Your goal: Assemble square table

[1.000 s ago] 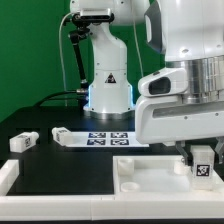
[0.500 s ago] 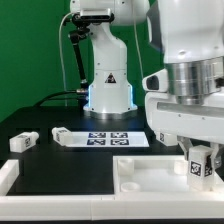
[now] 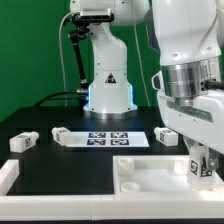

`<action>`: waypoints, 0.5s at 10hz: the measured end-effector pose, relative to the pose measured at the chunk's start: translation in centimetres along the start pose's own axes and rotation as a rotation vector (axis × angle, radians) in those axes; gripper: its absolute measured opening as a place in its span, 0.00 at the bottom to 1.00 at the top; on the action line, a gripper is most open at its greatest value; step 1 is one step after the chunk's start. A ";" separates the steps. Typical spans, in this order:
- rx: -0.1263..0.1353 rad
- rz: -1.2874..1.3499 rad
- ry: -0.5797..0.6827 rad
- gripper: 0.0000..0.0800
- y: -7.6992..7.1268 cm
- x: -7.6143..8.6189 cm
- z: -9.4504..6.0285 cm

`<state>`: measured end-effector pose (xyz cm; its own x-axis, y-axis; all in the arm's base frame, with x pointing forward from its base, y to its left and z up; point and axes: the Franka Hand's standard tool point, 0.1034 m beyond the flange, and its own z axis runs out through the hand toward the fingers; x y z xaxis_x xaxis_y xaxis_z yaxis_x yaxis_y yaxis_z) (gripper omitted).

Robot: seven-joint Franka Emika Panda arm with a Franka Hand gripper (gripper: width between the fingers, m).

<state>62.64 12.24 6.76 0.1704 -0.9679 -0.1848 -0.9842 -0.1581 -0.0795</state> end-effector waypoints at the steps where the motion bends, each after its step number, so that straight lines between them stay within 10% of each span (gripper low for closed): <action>1: 0.007 0.218 -0.032 0.37 0.0 0.4 -0.1; 2: 0.047 0.390 -0.057 0.37 -0.2 0.6 0.0; 5: 0.056 0.654 -0.104 0.37 -0.4 0.6 -0.1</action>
Offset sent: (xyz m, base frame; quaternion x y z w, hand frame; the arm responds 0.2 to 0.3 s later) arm 0.0192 -0.0045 0.0072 0.0326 -0.0623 0.2730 0.9595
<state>63.09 11.72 6.74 -0.4550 -0.8364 -0.3057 -0.8827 0.4688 0.0311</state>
